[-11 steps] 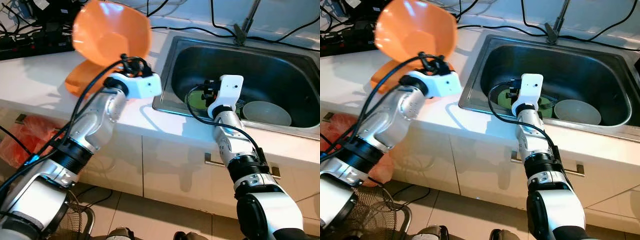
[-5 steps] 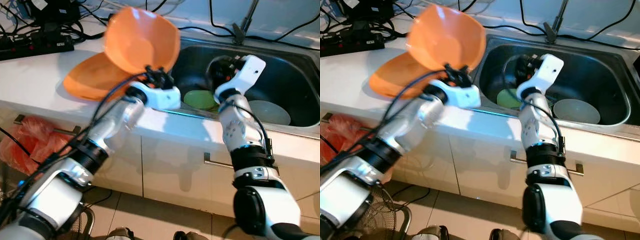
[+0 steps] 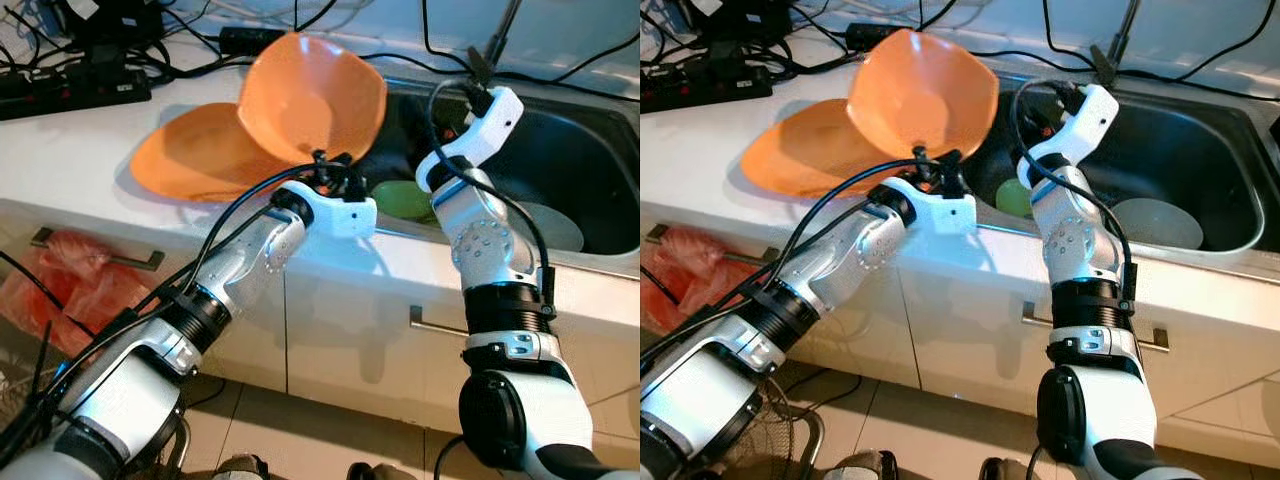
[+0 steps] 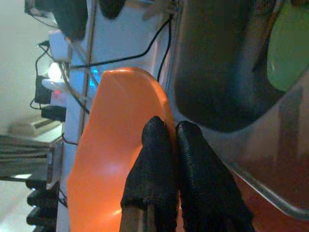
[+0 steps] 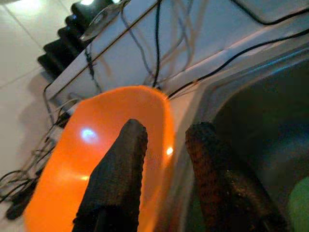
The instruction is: Kitchen organization
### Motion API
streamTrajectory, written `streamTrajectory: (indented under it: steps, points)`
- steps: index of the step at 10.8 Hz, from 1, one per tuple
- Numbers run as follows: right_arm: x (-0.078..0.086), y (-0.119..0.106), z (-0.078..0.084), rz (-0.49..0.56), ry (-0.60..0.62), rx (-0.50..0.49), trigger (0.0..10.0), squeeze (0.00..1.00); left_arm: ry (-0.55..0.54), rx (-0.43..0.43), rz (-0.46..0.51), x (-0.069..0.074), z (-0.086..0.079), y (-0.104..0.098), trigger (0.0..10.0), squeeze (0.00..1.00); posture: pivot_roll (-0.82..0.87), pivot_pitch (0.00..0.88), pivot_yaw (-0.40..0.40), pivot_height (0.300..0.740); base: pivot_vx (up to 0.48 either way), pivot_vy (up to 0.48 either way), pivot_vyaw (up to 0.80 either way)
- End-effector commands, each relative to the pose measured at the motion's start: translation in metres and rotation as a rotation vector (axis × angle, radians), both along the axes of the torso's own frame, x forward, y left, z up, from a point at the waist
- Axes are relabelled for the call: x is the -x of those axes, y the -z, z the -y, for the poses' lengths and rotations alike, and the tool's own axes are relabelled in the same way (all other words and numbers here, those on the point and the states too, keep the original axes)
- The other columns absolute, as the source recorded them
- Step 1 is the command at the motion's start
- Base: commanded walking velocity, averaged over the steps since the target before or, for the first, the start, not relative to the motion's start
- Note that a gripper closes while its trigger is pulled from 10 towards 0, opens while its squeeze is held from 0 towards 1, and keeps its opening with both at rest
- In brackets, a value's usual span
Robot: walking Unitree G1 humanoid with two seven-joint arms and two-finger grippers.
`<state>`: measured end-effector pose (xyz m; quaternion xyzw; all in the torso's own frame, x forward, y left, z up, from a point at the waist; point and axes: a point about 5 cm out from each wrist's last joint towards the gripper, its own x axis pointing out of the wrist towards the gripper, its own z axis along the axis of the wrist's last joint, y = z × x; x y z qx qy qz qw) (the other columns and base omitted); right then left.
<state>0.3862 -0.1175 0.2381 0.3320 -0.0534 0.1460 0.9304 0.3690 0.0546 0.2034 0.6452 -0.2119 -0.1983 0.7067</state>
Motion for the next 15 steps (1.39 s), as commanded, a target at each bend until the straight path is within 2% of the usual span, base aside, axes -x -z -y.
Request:
streamTrajectory:
  steps: [1, 2, 5, 8, 12, 13, 14, 15]
  points:
    - [0.003, 0.000, 0.000, -0.003, -0.025, -0.009, 10.0, 0.00, 0.041, -0.005, 0.060, 0.001, 0.009, -0.013, 10.0, 0.00, 0.06, 0.068, -0.026, 0.740, 0.000, 0.000, 0.00]
    - [0.006, 0.002, -0.004, -0.020, -0.063, -0.005, 10.0, 0.00, 0.068, -0.017, 0.070, 0.002, 0.014, -0.014, 10.0, 0.00, 0.06, 0.069, -0.027, 0.740, 0.000, 0.000, 0.00]
    - [0.007, 0.006, -0.003, -0.057, -0.072, 0.001, 10.0, 0.00, 0.097, -0.012, 0.110, 0.003, 0.018, -0.022, 10.0, 0.00, 0.06, 0.073, -0.030, 0.740, 0.000, 0.000, 0.00]
    - [0.007, 0.008, -0.002, -0.077, -0.062, 0.014, 10.0, 0.00, 0.150, -0.007, 0.157, 0.011, 0.025, -0.034, 10.0, 0.00, 0.06, 0.082, -0.033, 0.740, 0.000, 0.000, 0.00]
    - [0.006, 0.011, -0.003, -0.096, -0.059, 0.000, 10.0, 0.00, 0.216, -0.013, 0.163, 0.024, 0.032, -0.034, 10.0, 0.00, 0.07, 0.085, -0.038, 0.740, 0.000, 0.000, 0.00]
    - [0.005, 0.011, -0.003, -0.096, -0.052, -0.005, 8.5, 0.00, 0.214, -0.020, 0.154, 0.025, 0.031, -0.030, 10.0, 0.00, 0.07, 0.085, -0.038, 0.740, 0.000, 0.000, 0.00]
    - [0.005, 0.011, -0.001, -0.100, -0.038, -0.006, 0.0, 0.00, 0.210, -0.028, 0.138, 0.026, 0.030, -0.026, 10.0, 0.00, 0.07, 0.086, -0.042, 0.740, 0.000, 0.000, 0.00]
    - [0.004, 0.012, 0.001, -0.103, -0.030, -0.006, 0.0, 0.00, 0.208, -0.029, 0.130, 0.027, 0.029, -0.024, 10.0, 0.00, 0.07, 0.086, -0.042, 0.740, 0.000, 0.000, 0.00]
